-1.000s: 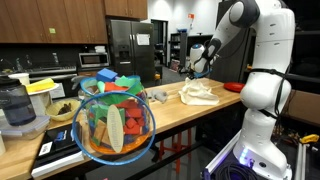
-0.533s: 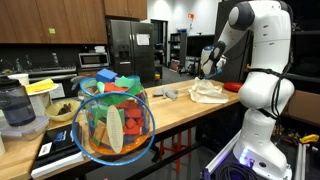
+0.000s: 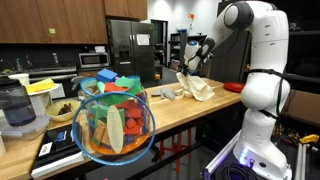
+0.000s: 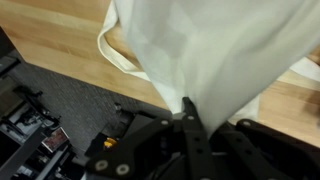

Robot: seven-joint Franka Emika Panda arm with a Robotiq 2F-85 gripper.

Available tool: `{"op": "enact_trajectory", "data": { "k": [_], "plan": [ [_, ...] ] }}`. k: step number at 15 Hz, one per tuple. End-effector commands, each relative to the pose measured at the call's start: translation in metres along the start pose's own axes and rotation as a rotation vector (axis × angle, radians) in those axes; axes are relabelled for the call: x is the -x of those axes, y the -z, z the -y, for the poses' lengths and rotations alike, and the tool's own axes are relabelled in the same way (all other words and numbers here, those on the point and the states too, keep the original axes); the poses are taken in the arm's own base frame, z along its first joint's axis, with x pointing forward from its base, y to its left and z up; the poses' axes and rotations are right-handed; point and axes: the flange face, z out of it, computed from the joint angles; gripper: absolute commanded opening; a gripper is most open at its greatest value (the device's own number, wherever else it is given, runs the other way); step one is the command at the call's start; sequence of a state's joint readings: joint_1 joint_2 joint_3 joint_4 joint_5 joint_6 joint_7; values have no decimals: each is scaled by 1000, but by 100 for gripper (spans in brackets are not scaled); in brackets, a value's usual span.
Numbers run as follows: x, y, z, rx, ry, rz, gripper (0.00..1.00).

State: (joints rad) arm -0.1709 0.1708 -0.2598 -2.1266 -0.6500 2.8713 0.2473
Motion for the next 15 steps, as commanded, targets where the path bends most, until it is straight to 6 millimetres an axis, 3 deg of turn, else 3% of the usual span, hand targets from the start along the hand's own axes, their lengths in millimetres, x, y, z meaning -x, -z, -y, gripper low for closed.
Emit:
{"op": "enact_trajectory", "data": {
  "k": [1, 5, 8, 12, 15],
  "plan": [
    [-56, 30, 72, -2, 137, -52, 1],
    [-88, 61, 180, -42, 317, -123, 1],
    [-89, 77, 258, -68, 460, -160, 1],
    [-52, 73, 341, -97, 656, -163, 1],
    [-2, 41, 376, -112, 768, -94, 1]
  ]
}}
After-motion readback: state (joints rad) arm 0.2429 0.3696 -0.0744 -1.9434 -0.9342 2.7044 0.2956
